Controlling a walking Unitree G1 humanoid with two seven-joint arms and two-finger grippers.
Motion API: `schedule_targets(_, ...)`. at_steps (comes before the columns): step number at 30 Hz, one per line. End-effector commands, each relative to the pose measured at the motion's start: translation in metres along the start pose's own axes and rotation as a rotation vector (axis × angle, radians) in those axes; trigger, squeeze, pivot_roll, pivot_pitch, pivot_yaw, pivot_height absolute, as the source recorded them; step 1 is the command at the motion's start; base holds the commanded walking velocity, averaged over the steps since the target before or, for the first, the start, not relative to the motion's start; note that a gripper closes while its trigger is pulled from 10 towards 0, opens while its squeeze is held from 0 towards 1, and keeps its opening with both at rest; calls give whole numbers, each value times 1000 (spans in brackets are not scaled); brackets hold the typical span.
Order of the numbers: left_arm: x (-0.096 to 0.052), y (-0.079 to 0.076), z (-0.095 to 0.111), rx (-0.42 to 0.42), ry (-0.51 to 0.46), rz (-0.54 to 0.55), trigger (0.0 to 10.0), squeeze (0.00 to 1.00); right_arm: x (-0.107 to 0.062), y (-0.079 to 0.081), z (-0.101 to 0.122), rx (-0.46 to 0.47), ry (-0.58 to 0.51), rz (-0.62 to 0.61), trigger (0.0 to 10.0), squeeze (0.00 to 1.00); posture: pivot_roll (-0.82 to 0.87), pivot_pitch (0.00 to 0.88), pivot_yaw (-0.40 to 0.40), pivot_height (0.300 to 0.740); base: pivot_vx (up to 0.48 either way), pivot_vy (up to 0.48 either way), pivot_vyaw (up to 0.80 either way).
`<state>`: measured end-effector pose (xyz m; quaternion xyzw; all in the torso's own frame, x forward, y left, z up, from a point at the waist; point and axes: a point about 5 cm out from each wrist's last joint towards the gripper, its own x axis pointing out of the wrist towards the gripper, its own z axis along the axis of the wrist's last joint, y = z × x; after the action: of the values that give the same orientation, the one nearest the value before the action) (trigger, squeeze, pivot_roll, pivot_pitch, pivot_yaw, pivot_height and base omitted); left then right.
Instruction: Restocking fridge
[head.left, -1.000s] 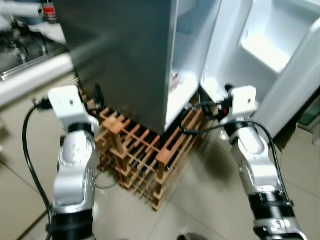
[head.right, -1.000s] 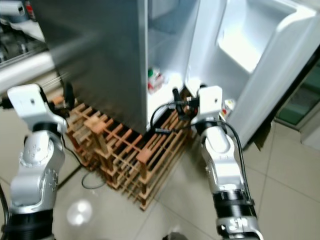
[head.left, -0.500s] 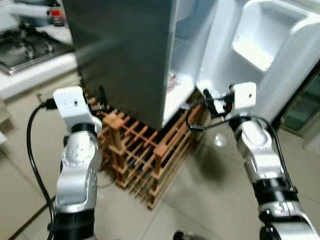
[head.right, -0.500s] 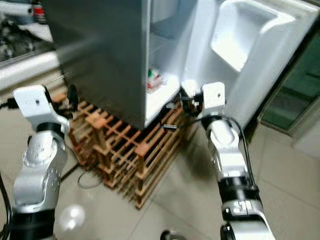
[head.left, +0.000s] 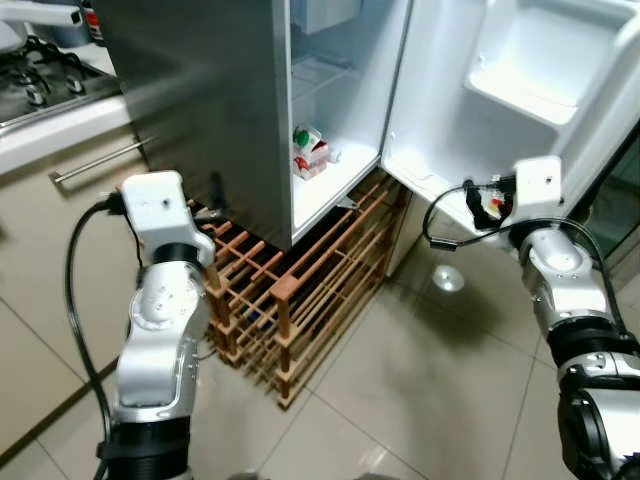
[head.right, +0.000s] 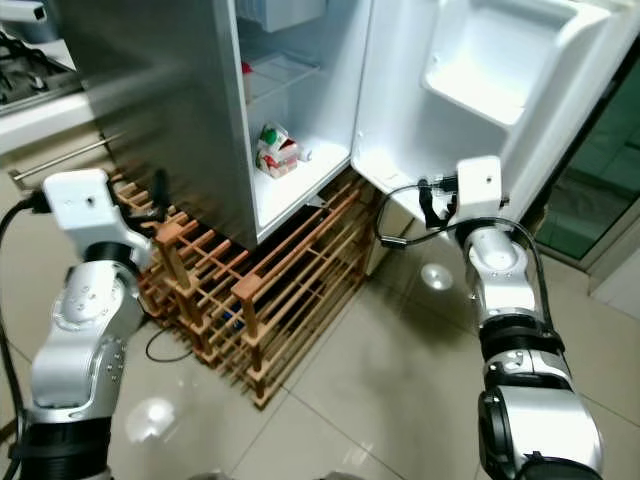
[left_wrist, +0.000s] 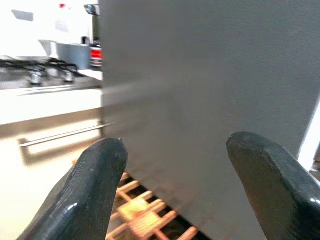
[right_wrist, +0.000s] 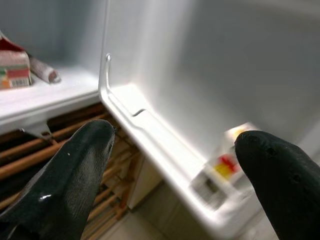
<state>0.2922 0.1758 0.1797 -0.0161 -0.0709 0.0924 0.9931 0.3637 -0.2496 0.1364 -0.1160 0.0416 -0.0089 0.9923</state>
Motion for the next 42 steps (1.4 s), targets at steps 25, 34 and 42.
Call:
schedule_targets(25, -9, 0, -14, -13, 9, -80, 10000, 0, -46, 81, 21, 408, -248, 80, 10000, 0, -42, 0, -29, 740, 0, 0, 397)
schedule_targets(34, -7, 5, -13, -78, -10, -33, 10000, 0, -40, 85, 26, 396, -225, 120, 10000, 0, -29, 0, -57, 740, 0, 78, 565)
schedule_targets(42, -12, -5, -11, -47, -24, -60, 10000, 0, -38, 83, 23, 395, -206, 124, 10000, 0, -28, 0, -57, 740, 0, 397, 563)
